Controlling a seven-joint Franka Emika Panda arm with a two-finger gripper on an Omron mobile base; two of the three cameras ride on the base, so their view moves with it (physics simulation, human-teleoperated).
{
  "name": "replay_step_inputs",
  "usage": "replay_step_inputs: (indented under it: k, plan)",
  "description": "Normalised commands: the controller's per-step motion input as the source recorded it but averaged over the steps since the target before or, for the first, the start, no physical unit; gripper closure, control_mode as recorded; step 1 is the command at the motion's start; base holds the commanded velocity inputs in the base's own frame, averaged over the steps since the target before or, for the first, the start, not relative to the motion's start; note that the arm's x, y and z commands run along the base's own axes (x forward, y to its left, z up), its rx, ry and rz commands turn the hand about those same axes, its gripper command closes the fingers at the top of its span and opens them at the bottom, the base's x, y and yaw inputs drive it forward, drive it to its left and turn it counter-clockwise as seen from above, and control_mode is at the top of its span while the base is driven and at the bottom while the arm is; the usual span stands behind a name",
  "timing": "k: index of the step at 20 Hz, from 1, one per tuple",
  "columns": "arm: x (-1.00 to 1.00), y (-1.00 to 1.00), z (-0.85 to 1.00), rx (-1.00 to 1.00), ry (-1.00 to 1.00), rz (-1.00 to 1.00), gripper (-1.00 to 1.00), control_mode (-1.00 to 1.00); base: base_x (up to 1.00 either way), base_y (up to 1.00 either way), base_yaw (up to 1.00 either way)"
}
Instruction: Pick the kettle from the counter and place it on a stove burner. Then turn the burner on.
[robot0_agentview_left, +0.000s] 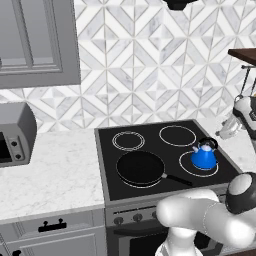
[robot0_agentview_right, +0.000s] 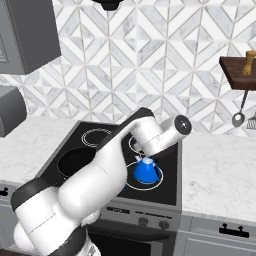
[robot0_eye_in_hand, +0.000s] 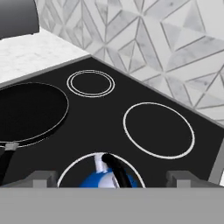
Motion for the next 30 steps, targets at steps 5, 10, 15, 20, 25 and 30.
replay_step_inputs:
  k: [5, 10, 15, 20, 25, 30]
  plan:
    - [-0.62, 0.48, -0.12, -0.05, -0.14, -0.11, -1.0, -1.0, 0.0, 0.0, 0.0]
    - [-0.24, 0.47, 0.0, 0.0, -0.17, -0.15, -1.0, -1.0, 0.0, 0.0, 0.0]
    - [0.0, 0.06, -0.07, 0.0, -0.14, 0.0, -1.0, -1.0, 0.0, 0.0, 0.0]
    - [-0.14, -0.2, -0.19, 0.0, -0.14, 0.13, -1.0, -1.0, 0.0, 0.0, 0.0]
    - [-0.36, -0.39, -0.25, 0.0, -0.18, 0.16, -1.0, -1.0, 0.0, 0.0, 0.0]
    - [-0.59, -0.16, -0.39, 0.0, -0.18, 0.05, -1.0, -1.0, 0.0, 0.0, 0.0]
